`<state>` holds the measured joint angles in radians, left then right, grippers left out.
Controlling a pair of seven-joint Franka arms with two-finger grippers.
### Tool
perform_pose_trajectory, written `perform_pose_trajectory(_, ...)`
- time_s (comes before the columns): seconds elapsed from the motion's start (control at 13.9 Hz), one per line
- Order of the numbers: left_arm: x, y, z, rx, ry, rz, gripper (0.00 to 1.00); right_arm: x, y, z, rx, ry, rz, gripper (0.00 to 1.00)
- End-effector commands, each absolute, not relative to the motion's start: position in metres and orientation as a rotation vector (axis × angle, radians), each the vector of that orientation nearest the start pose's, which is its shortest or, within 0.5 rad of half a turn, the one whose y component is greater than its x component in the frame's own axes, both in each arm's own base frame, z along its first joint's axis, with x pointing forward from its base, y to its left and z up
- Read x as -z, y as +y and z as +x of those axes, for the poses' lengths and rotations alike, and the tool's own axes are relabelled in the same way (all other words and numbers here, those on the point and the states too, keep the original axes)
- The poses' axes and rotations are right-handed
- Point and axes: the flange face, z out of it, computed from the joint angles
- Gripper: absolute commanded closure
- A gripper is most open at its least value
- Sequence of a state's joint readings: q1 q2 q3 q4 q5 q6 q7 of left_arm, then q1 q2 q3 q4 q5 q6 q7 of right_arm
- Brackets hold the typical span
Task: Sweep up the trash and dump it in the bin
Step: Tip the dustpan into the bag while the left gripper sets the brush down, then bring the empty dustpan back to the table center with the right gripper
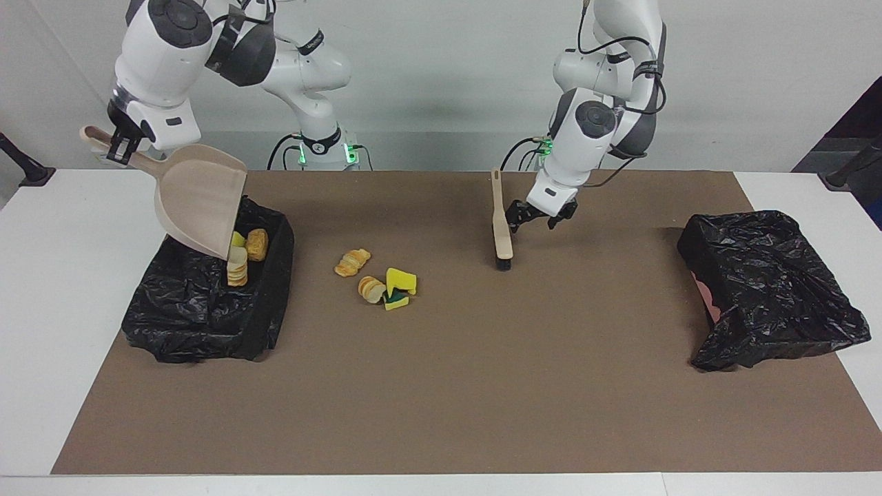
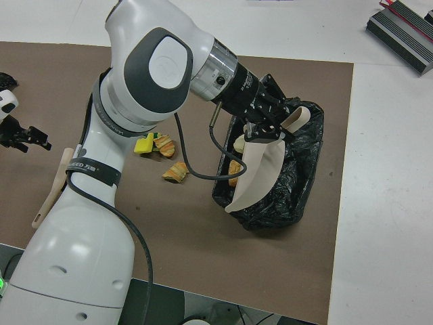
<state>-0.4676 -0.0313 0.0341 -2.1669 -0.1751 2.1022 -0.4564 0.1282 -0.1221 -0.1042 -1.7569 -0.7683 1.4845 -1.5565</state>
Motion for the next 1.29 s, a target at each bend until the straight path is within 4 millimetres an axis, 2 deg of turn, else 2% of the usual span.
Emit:
perform_pose_trajectory(0.0, -0.433, -0.190, 0.518, -0.165, -0.070, -3.263, 0.00, -0.656, -0.036, 0.491, 0.775, 1.702, 1.943, 1.00)
perform_pose_trajectory(0.07, -0.448, -0.165, 0.531, -0.168, -0.063, -3.269, 0.00, -0.656, -0.019, 0.486, 0.730, 1.634, 2.042, 1.00)
perform_pose_trajectory(0.22, -0.477, -0.131, 0.548, -0.154, -0.056, -3.276, 0.00, -0.653, 0.027, 0.476, 0.581, 1.462, 2.253, 1.00)
perform_pose_trajectory(0.43, -0.502, -0.087, 0.561, -0.125, -0.065, -3.254, 0.00, -0.644, 0.085, 0.471, 0.344, 1.108, 2.598, 1.00)
perform_pose_trajectory(0.5, -0.511, -0.076, 0.562, -0.123, -0.050, -3.233, 0.00, -0.638, 0.115, 0.472, 0.261, 0.978, 2.679, 1.00)
perform_pose_trajectory(0.65, -0.522, -0.040, 0.565, -0.131, 0.008, -3.237, 0.00, -0.612, 0.170, 0.484, 0.160, 0.707, 2.830, 1.00)
perform_pose_trajectory(0.79, -0.529, -0.008, 0.563, -0.127, 0.066, -3.235, 0.00, -0.562, 0.222, 0.506, 0.145, 0.503, 2.919, 1.00)
perform_pose_trajectory(0.86, -0.533, 0.003, 0.563, -0.115, 0.065, -3.226, 0.00, -0.542, 0.254, 0.515, 0.109, 0.420, 2.957, 1.00)
perform_pose_trajectory(0.93, -0.532, 0.004, 0.564, -0.126, 0.036, -3.225, 0.00, -0.521, 0.277, 0.532, 0.088, 0.303, 3.010, 1.00)
perform_pose_trajectory(1.08, -0.542, -0.003, 0.569, -0.091, -0.021, -3.209, 0.00, -0.489, 0.323, 0.558, 0.021, 0.135, 3.109, 1.00)
perform_pose_trajectory(1.22, -0.555, -0.007, 0.568, -0.056, 0.009, -3.176, 0.00, -0.462, 0.359, 0.585, -0.018, -0.036, 3.206, 1.00)
